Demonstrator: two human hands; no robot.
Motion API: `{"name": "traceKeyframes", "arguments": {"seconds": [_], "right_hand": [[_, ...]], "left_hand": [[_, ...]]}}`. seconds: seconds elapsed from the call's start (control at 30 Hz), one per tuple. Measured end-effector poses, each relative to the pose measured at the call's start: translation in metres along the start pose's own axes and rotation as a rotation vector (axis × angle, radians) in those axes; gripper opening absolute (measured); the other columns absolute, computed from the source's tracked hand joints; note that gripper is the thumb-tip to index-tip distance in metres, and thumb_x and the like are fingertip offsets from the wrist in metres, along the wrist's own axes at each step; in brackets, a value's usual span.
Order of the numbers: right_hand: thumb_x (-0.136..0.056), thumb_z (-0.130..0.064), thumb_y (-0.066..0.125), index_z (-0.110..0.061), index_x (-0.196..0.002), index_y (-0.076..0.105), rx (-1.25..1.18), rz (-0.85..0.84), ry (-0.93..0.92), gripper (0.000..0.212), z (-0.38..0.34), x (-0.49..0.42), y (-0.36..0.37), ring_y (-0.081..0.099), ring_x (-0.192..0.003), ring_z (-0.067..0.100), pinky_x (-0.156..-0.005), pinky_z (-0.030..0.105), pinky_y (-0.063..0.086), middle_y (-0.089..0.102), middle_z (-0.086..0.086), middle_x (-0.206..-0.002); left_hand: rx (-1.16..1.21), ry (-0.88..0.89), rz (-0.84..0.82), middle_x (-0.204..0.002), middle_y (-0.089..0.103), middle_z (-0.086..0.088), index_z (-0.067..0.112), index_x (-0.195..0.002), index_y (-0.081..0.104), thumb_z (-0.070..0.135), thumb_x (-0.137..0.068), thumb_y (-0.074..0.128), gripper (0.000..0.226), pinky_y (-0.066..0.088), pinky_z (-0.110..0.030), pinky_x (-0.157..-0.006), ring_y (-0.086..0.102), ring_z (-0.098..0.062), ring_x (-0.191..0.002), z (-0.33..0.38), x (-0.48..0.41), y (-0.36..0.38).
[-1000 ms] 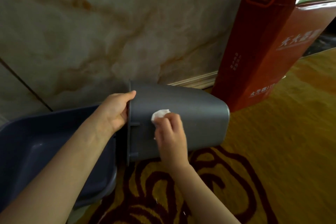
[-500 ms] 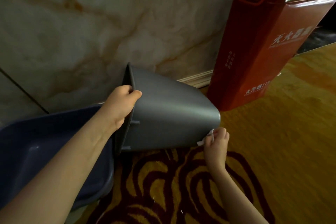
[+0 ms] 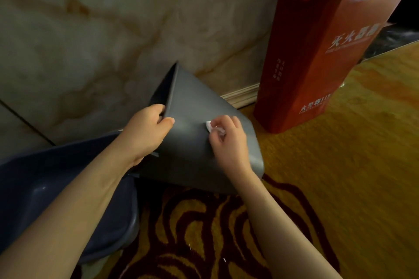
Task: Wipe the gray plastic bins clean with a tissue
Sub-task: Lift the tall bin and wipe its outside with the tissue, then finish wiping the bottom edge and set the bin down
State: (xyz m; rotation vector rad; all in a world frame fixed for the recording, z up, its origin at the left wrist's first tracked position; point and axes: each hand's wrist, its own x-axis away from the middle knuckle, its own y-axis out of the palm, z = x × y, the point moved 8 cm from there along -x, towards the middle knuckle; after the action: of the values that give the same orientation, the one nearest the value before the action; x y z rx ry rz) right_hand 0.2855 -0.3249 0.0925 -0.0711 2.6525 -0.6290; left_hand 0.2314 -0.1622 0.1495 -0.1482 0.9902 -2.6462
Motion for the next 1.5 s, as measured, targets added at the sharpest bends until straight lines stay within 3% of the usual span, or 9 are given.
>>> {"name": "traceKeyframes", "arguments": {"seconds": [0.37,0.53,0.63,0.7,0.8,0.97,1.13,1.3,1.5], "right_hand": [[-0.091,-0.019,0.054,-0.012,-0.095,0.059,0.057,0.212,0.878,0.009,0.173,0.049,-0.058,0.058,-0.084,0.023,-0.07,0.035,0.05,0.061,0.011,-0.107],[-0.087,-0.009,0.056,-0.008,-0.091,0.061,0.062,0.279,0.284,0.006,0.063,0.006,-0.052,0.051,-0.082,0.015,-0.064,0.009,0.036,0.057,0.011,-0.1],[-0.083,-0.004,0.058,-0.011,-0.085,0.061,-0.049,0.106,-0.055,0.008,-0.027,0.002,-0.01,0.047,-0.079,0.007,-0.069,0.006,0.036,0.055,0.005,-0.092],[-0.084,-0.005,0.057,-0.014,-0.089,0.057,-0.089,0.085,-0.134,0.01,-0.056,0.018,0.007,0.044,-0.079,0.002,-0.072,0.009,0.037,0.05,0.001,-0.093],[-0.084,-0.003,0.056,-0.014,-0.093,0.052,-0.059,0.17,-0.187,0.015,-0.054,0.048,0.014,0.039,-0.08,-0.002,-0.07,0.007,0.039,0.045,-0.002,-0.095],[-0.082,0.004,0.057,-0.011,-0.094,0.05,0.054,0.273,-0.026,0.02,0.021,0.081,0.003,0.038,-0.079,-0.004,-0.064,0.007,0.036,0.046,0.007,-0.1],[-0.089,-0.002,0.049,-0.025,-0.089,0.039,0.01,0.323,0.5,0.025,0.113,0.111,-0.012,0.047,-0.08,0.007,-0.058,0.014,0.037,0.041,0.0,-0.1],[-0.091,-0.012,0.051,-0.012,-0.095,0.052,-0.14,-0.127,0.929,0.004,0.116,0.134,0.032,0.064,-0.076,0.019,-0.064,0.031,0.054,0.063,0.012,-0.099],[-0.083,-0.006,0.054,-0.018,-0.087,0.057,0.005,-0.826,0.236,0.012,-0.046,0.075,0.025,0.057,-0.069,0.008,-0.065,0.024,0.05,0.058,-0.007,-0.075]], "left_hand": [[0.082,0.038,-0.121,-0.095,0.07,-0.02,0.028,-0.092,0.058,0.013,-0.089,0.048,0.018,0.048,-0.056,-0.089,0.065,-0.036,-0.092,-0.003,0.0,0.005],[0.116,0.021,-0.107,-0.073,0.056,0.004,0.038,-0.079,0.055,0.023,-0.089,0.05,0.018,0.041,-0.037,-0.081,0.056,-0.023,-0.083,-0.008,-0.007,0.008],[0.112,0.025,-0.096,-0.075,0.05,0.017,0.02,-0.118,0.056,0.027,-0.09,0.052,0.029,0.04,-0.023,-0.079,0.055,0.0,-0.076,-0.007,-0.01,0.009],[0.112,0.034,-0.069,-0.071,0.05,0.021,0.027,-0.092,0.059,0.025,-0.089,0.053,0.006,0.044,-0.006,-0.062,0.058,0.012,-0.063,-0.007,-0.01,0.006],[0.11,0.039,-0.051,-0.067,0.049,0.021,0.029,-0.071,0.048,0.021,-0.089,0.053,0.021,0.039,-0.002,-0.055,0.054,0.009,-0.058,-0.007,-0.009,0.005],[-0.029,0.047,0.0,-0.086,0.066,-0.011,0.01,-0.093,0.054,0.023,-0.091,0.046,0.015,0.047,-0.038,-0.072,0.061,-0.024,-0.081,0.005,-0.006,0.008],[-0.112,0.093,0.093,-0.093,0.062,-0.006,0.008,-0.104,0.054,0.026,-0.09,0.048,0.024,0.038,-0.026,-0.052,0.055,-0.019,-0.074,0.015,-0.008,0.016],[-0.163,0.138,0.063,-0.089,0.052,0.004,0.017,-0.092,0.044,0.024,-0.079,0.065,0.025,0.031,-0.014,-0.049,0.047,-0.01,-0.069,0.028,-0.007,0.031],[-0.292,0.274,0.1,-0.089,0.068,-0.011,0.004,-0.091,0.058,0.02,-0.074,0.067,0.025,0.048,-0.04,-0.071,0.061,-0.032,-0.084,0.046,0.0,0.008]]}}
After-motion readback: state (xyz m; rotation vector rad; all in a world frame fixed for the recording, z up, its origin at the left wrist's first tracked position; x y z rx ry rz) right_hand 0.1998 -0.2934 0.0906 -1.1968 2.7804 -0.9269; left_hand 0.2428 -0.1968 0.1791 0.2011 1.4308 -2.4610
